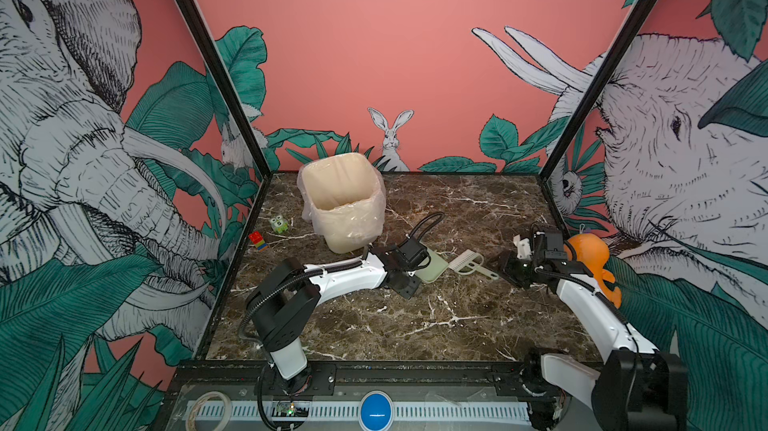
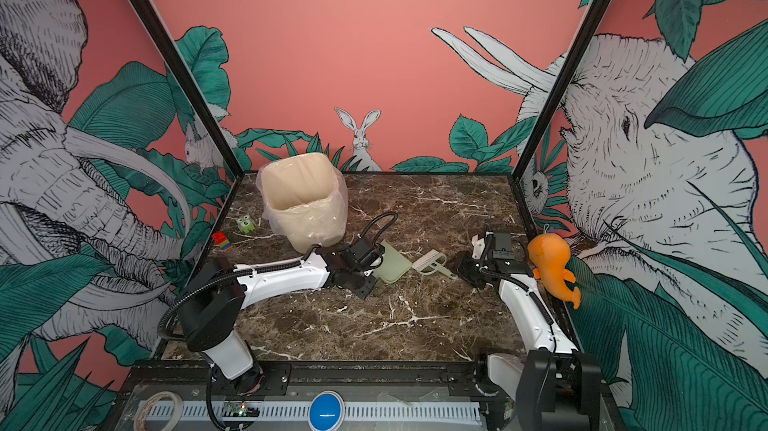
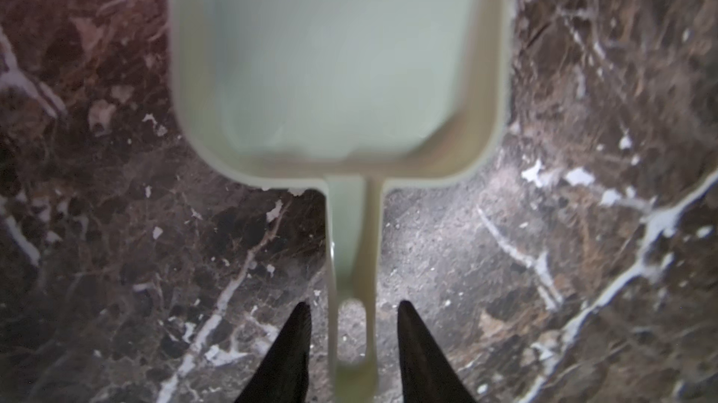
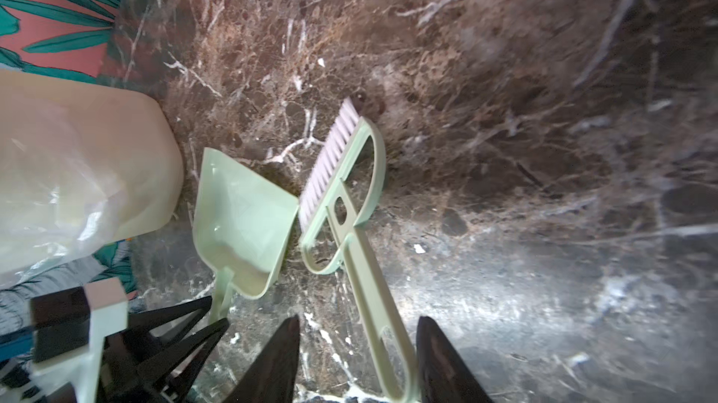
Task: Sweep away the paper scraps from the table
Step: 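Release the dustpan with the left gripper while the right sets down the brush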
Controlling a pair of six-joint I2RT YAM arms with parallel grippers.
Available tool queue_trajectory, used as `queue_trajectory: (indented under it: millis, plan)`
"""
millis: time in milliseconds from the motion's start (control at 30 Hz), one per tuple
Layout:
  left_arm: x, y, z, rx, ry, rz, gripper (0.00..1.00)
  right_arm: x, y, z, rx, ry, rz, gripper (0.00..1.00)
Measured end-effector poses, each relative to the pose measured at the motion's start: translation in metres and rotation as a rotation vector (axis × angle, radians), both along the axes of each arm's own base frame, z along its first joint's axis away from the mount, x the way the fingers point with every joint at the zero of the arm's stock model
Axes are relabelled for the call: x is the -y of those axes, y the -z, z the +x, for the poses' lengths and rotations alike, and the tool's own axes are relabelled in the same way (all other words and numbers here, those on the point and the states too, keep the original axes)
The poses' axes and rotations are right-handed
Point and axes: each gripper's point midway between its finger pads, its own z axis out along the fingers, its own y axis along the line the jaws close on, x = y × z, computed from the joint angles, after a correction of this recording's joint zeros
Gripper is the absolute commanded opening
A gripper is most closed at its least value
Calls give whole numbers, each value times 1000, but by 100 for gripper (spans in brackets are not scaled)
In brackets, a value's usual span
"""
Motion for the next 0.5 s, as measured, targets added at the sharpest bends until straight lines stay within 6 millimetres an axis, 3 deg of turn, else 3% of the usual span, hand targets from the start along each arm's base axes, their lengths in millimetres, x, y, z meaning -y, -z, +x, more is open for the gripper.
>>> queue_trajectory:
  millis: [133,167,233,333,433,500]
  plan:
    - [-12,5,-7,-14,-15,16,62,12,5,-12,-32,14,-81,65]
    - [-15,3,-8,-6,-20,15,72,16,5,-14,-36,12,-108,68]
    - [-21,-7,-8,23,-30,3,81,22,1,-14,-33,9,-154,74]
    - [-32,-38,-4,118,-48,-39,92,30,-15,-5,15,-8,-222,81]
    - [-48,-78,4,243,-79,-96,96,37,-34,9,90,-37,-304,95]
    - [-65,-98,12,314,-121,-122,97,39,-43,16,136,-61,-360,99]
